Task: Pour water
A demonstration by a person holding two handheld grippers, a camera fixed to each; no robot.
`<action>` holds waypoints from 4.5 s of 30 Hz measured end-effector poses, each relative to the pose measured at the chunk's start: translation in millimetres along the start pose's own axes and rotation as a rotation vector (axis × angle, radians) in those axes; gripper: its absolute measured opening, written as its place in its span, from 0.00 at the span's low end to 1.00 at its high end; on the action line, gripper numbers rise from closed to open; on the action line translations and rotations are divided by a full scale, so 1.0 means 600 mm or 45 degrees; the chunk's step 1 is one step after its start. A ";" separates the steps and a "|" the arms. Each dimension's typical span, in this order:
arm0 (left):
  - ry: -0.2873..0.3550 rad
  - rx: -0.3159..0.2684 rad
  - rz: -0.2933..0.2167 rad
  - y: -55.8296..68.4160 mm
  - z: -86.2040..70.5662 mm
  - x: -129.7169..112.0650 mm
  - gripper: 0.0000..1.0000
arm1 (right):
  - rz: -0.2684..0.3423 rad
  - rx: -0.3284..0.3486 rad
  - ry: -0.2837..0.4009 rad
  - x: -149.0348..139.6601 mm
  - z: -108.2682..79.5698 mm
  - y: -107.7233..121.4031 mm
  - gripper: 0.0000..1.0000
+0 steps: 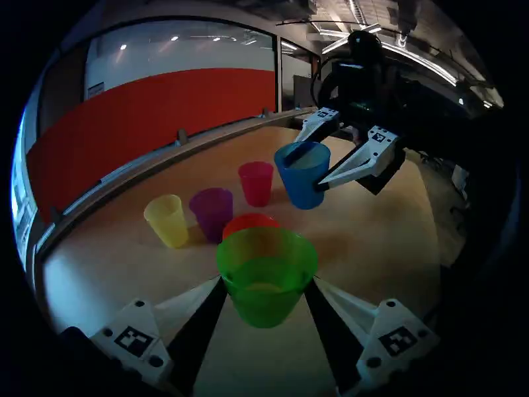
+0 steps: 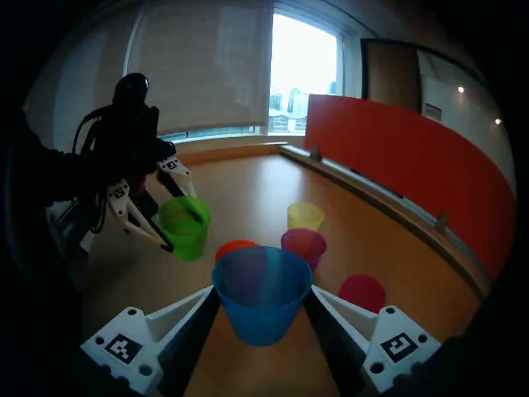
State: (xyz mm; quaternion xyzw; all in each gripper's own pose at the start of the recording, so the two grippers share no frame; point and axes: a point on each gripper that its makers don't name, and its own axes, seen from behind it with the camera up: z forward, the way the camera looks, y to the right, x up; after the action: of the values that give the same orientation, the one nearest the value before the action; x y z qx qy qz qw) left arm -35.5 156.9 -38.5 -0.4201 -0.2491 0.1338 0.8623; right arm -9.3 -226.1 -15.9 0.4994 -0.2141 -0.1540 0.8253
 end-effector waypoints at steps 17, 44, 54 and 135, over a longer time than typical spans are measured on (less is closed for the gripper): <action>-0.134 -0.030 -0.022 -0.006 0.016 -0.049 0.81 | 0.030 0.039 -0.092 -0.048 0.023 -0.005 0.90; -0.221 -0.053 -0.017 -0.010 0.036 -0.074 0.81 | -0.003 0.054 -0.179 -0.095 0.058 -0.010 0.90; -0.236 -0.051 -0.020 -0.015 0.040 -0.080 0.81 | -0.003 0.055 -0.193 -0.099 0.065 -0.010 0.90; -0.358 -0.010 -0.037 -0.014 -0.005 -0.146 0.87 | 0.024 -0.020 -0.257 -0.168 0.017 -0.019 0.97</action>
State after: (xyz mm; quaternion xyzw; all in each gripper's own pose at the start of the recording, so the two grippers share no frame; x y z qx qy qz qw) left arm -107.2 111.0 -61.4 -0.3969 -0.3741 0.1778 0.8191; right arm -101.6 -191.6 -42.2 0.4729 -0.2995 -0.1974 0.8048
